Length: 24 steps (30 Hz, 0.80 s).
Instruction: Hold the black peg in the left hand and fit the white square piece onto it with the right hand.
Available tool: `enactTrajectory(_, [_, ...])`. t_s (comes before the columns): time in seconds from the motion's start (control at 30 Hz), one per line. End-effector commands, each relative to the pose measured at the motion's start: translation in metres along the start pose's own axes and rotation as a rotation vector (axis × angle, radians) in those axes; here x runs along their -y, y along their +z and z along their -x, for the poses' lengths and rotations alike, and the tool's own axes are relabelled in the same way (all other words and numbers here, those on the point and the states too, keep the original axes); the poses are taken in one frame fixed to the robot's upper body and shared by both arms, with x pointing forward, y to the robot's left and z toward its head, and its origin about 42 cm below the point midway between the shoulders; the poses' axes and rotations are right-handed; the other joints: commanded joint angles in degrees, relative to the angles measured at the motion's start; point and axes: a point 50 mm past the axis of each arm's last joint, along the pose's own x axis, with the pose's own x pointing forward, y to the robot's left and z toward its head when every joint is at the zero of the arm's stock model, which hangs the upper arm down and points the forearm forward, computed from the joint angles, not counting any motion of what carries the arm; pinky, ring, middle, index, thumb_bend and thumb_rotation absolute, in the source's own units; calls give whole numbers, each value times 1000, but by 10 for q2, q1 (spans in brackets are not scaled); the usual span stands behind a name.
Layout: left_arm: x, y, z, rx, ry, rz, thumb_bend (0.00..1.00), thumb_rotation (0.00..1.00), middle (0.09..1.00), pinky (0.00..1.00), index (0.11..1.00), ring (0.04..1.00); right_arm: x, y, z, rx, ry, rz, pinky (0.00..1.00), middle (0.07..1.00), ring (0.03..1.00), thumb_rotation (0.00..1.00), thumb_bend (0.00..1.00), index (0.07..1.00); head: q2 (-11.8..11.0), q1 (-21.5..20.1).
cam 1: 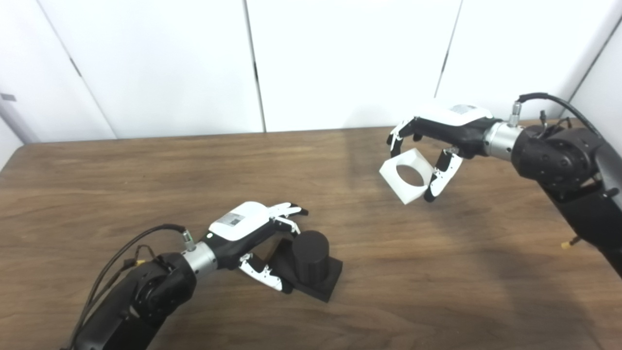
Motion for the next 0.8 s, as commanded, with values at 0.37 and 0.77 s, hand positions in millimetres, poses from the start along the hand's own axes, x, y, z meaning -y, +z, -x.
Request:
enactTrajectory(0.37, [26, 3, -10, -55, -146, -9, 523, 69, 951, 854, 491, 971, 31, 41, 5, 148, -66, 39, 720, 786, 844, 126, 521, 479, 3, 14])
enactTrajectory(0.77, [26, 5, -10, -61, -154, -5, 523, 69, 951, 869, 491, 972, 27, 68, -1, 218, -56, 32, 709, 791, 840, 128, 521, 478, 4, 17])
